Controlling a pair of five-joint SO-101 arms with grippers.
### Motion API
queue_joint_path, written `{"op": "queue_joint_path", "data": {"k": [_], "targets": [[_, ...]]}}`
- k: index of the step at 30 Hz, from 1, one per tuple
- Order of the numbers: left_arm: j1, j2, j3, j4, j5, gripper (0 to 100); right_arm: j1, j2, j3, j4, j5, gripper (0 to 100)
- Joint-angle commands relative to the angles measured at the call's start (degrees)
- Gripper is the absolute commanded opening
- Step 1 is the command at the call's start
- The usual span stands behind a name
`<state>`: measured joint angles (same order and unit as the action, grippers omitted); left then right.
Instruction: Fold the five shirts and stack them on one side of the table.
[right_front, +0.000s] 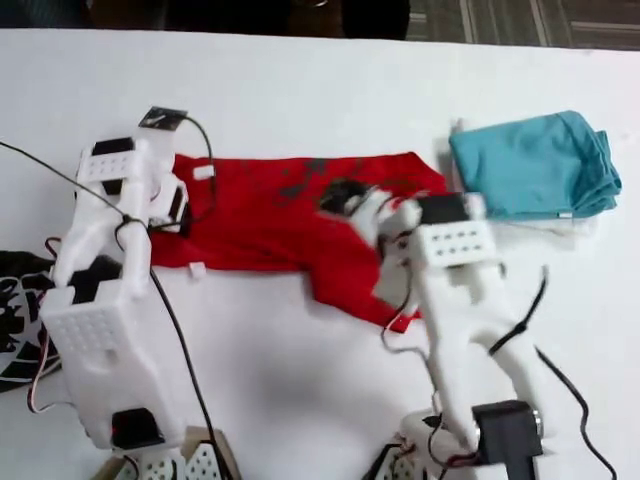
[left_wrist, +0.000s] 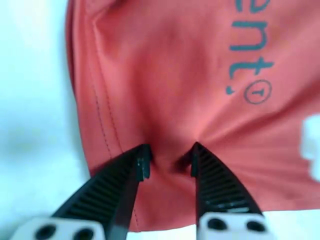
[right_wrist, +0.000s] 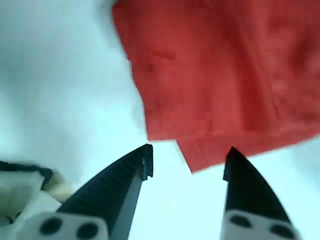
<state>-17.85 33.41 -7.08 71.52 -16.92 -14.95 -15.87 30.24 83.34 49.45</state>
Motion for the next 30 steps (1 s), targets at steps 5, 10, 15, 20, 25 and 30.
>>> {"op": "queue_joint_path", "data": {"k": [5, 10, 15, 20, 25, 30], "targets": [[3.96, -8.62, -5.41, 11.52, 4.22, 18, -0.66, 2.33, 12.40, -22.20, -5.54, 23.7], [4.48, -14.68, -9.89, 18.29, 3.96, 18, 4.97, 11.38, 12.57, -28.97, -5.27, 23.7], [-0.35, -15.74, -10.59, 17.67, 2.90, 18, 11.74, 17.27, 8.18, -26.95, -1.32, 23.6], [-2.20, -12.22, -10.07, 16.09, 0.88, 18, 15.34, 15.78, 4.40, -22.55, 1.49, 23.6], [-2.02, -7.82, -10.24, 15.21, 0.97, 18, 14.64, 10.51, 1.58, -17.54, 1.58, 23.6], [-2.02, -5.27, -10.24, 13.71, 1.05, 18, 13.85, 5.05, 1.23, -15.43, 1.58, 23.7]]}}
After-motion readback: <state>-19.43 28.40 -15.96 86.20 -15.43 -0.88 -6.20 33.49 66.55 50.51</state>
